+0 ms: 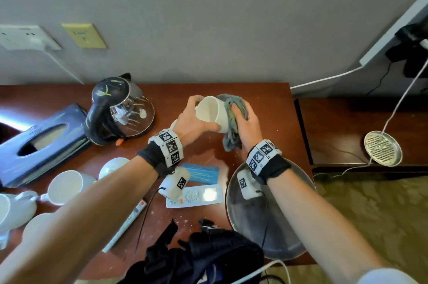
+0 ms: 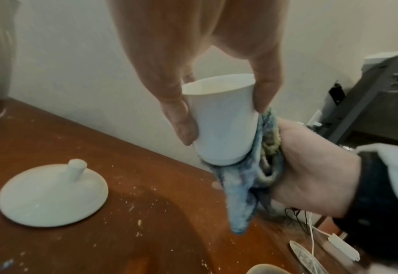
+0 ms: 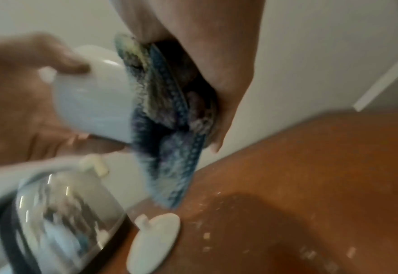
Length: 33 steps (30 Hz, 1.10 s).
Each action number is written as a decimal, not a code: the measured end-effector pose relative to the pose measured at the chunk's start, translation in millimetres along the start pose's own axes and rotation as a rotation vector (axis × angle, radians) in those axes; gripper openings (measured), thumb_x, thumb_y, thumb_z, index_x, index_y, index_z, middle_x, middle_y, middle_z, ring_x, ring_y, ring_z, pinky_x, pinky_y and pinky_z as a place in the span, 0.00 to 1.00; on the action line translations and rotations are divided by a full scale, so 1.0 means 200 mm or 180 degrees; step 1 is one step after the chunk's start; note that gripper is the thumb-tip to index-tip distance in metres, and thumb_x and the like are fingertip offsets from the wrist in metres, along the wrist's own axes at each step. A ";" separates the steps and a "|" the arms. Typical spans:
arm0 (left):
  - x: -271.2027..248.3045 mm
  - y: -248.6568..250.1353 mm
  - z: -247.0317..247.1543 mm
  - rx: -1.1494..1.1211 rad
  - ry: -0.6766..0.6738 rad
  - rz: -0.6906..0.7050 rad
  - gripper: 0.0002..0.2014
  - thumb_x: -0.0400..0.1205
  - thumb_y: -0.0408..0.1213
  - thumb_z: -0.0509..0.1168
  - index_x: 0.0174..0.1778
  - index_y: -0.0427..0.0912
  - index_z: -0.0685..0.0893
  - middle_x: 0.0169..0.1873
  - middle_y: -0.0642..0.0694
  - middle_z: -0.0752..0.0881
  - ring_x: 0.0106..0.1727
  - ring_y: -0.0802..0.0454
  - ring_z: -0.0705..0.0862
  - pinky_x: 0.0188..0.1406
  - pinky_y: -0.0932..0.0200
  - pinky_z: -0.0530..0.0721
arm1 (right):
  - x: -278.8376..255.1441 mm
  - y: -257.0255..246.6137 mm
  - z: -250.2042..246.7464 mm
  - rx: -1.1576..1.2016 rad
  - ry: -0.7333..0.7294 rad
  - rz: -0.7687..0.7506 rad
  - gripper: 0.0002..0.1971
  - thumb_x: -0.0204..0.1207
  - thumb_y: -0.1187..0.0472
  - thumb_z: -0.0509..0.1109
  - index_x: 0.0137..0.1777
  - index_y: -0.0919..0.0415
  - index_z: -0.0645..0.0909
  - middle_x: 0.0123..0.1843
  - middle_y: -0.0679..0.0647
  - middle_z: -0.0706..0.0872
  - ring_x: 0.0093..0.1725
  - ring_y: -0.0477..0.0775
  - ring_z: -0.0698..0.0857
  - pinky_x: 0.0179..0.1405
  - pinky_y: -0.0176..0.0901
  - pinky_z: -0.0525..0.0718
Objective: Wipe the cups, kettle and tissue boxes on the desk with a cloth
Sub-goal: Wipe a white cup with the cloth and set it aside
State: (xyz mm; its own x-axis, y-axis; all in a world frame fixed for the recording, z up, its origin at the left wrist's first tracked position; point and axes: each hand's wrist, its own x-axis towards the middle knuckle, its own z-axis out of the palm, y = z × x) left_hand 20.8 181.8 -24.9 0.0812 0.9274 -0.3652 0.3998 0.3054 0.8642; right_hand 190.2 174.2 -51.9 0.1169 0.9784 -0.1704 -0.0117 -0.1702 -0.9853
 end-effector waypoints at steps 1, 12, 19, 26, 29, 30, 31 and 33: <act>-0.02 0.01 0.00 0.0025 0.0013 0.0073 0.46 0.52 0.52 0.81 0.65 0.66 0.66 0.58 0.46 0.84 0.59 0.44 0.84 0.60 0.37 0.84 | 0.01 -0.02 0.01 0.0371 0.0158 0.0265 0.10 0.85 0.54 0.65 0.62 0.54 0.82 0.53 0.52 0.90 0.50 0.48 0.90 0.50 0.45 0.88; -0.04 0.08 -0.09 -0.0308 -0.0402 -0.0062 0.28 0.77 0.44 0.76 0.73 0.55 0.76 0.65 0.43 0.83 0.63 0.46 0.85 0.42 0.61 0.88 | 0.02 -0.09 0.03 -0.0274 0.0423 -0.0005 0.08 0.84 0.56 0.67 0.58 0.52 0.86 0.55 0.51 0.90 0.56 0.52 0.88 0.63 0.54 0.85; -0.07 0.07 -0.09 -0.0143 -0.0066 0.0106 0.38 0.71 0.40 0.80 0.76 0.52 0.72 0.62 0.43 0.84 0.59 0.47 0.86 0.41 0.58 0.89 | -0.06 -0.13 0.02 -0.1564 -0.0265 -0.1541 0.17 0.83 0.54 0.67 0.71 0.49 0.82 0.68 0.46 0.85 0.67 0.45 0.82 0.69 0.40 0.78; -0.16 0.05 -0.09 0.0520 0.0254 0.0651 0.38 0.65 0.42 0.83 0.70 0.60 0.74 0.61 0.50 0.82 0.60 0.48 0.81 0.56 0.52 0.85 | 0.07 -0.13 0.03 -0.0406 -0.0071 0.0112 0.11 0.84 0.53 0.66 0.57 0.55 0.87 0.55 0.51 0.90 0.57 0.52 0.87 0.64 0.58 0.84; -0.17 0.03 -0.07 0.0439 0.0293 0.0570 0.38 0.65 0.43 0.83 0.69 0.62 0.74 0.62 0.50 0.82 0.61 0.47 0.80 0.61 0.47 0.84 | 0.04 -0.17 0.04 -0.0880 -0.0028 -0.0005 0.10 0.85 0.54 0.65 0.58 0.54 0.87 0.55 0.50 0.90 0.57 0.54 0.87 0.63 0.56 0.83; -0.16 0.04 -0.07 0.0419 0.0307 0.0539 0.38 0.65 0.44 0.83 0.69 0.62 0.74 0.61 0.49 0.82 0.61 0.47 0.81 0.62 0.48 0.84 | 0.01 -0.19 0.05 -0.1129 0.0002 -0.0285 0.10 0.85 0.54 0.65 0.60 0.51 0.86 0.55 0.47 0.90 0.56 0.52 0.87 0.61 0.51 0.84; -0.15 0.05 -0.08 0.0416 0.0326 0.0517 0.38 0.65 0.45 0.83 0.70 0.61 0.74 0.61 0.49 0.83 0.60 0.47 0.81 0.61 0.49 0.84 | -0.03 -0.21 0.05 -0.1334 0.0011 -0.0614 0.11 0.85 0.53 0.65 0.62 0.48 0.86 0.56 0.45 0.89 0.56 0.49 0.86 0.59 0.46 0.83; -0.13 0.07 -0.09 0.0389 0.0361 0.0505 0.39 0.67 0.43 0.82 0.73 0.57 0.74 0.61 0.47 0.83 0.60 0.47 0.82 0.58 0.55 0.83 | -0.11 -0.24 0.08 -0.1617 -0.0016 -0.1224 0.13 0.85 0.52 0.66 0.66 0.47 0.85 0.62 0.44 0.89 0.59 0.44 0.84 0.61 0.38 0.79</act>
State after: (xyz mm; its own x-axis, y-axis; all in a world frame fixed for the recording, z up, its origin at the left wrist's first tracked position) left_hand 8.3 165.2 3.2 0.0514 0.9822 -0.1809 0.4985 0.1317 0.8568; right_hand 173.0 163.2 -1.7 0.0144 0.9810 0.1935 0.5029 0.1601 -0.8494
